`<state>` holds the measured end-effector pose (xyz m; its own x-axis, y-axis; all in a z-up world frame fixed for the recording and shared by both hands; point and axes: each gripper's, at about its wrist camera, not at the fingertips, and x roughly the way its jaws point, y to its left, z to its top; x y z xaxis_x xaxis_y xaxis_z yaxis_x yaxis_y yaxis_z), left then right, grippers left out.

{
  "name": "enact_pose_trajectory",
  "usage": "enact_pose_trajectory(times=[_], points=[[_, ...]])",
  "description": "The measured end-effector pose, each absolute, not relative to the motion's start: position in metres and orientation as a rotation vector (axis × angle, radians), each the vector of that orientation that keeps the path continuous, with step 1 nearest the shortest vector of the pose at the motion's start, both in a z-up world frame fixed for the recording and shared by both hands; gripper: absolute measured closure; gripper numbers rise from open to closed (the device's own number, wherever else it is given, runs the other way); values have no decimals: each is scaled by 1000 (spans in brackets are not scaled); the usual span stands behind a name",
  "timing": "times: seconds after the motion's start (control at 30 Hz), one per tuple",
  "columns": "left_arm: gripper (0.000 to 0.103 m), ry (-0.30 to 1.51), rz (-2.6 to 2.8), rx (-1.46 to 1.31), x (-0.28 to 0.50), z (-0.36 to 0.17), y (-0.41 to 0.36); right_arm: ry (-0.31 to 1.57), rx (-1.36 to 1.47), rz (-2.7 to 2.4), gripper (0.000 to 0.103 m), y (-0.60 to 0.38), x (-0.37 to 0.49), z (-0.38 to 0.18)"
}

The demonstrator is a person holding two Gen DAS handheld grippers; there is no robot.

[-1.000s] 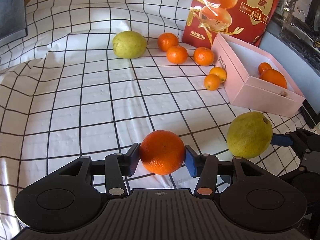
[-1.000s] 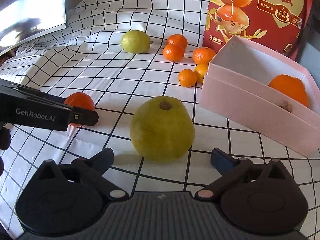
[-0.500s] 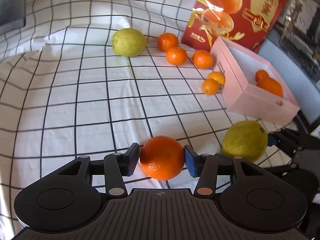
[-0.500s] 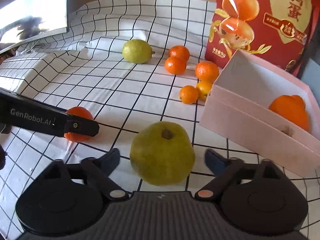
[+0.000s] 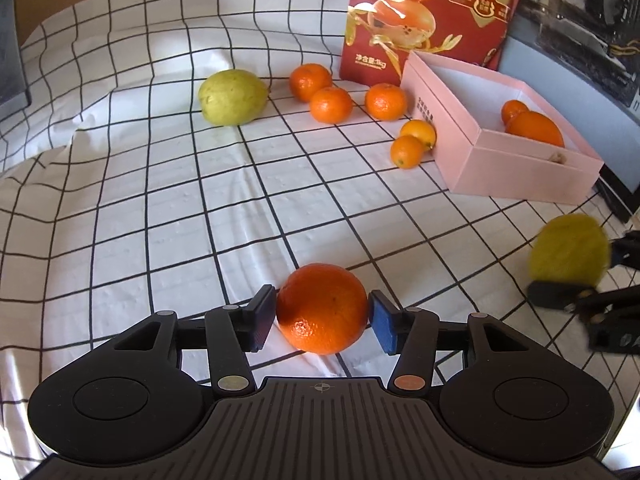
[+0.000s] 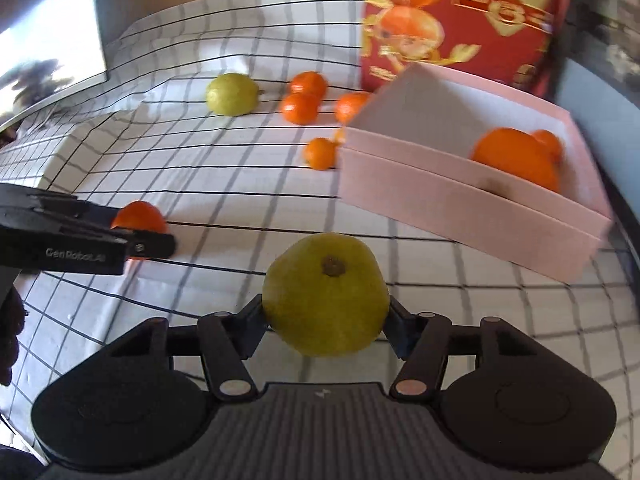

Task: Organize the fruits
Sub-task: 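Carry the tangerine into the pink box and open the left tool while the right tool holds the pear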

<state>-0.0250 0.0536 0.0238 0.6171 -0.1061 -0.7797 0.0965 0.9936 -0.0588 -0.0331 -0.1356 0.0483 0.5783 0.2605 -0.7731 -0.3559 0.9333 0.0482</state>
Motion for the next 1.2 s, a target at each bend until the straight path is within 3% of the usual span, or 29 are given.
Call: enact_pose_trajectory(times=[0.2, 0.27, 0.43, 0.67, 0.8, 1.0, 1.2], points=[[47, 872, -112, 49, -30, 21, 47, 872, -136, 259, 43, -166, -42, 51], [52, 867, -91, 53, -30, 21, 47, 879, -124, 231, 43, -175, -44, 50], [54, 853, -119, -32, -27, 28, 46, 873, -98, 174, 43, -192, -49, 52], [54, 631, -313, -28, 15, 116, 2, 830, -80, 122, 43, -209, -51, 64], [53, 610, -398, -30, 68, 156, -30, 788, -56, 113, 43, -213, -50, 80], [53, 801, -450, -73, 129, 123, -70, 743, -24, 92, 43, -221, -41, 109], [54, 731, -406, -289, 109, 112, -34, 723, -33, 49, 43, -240, -19, 134]])
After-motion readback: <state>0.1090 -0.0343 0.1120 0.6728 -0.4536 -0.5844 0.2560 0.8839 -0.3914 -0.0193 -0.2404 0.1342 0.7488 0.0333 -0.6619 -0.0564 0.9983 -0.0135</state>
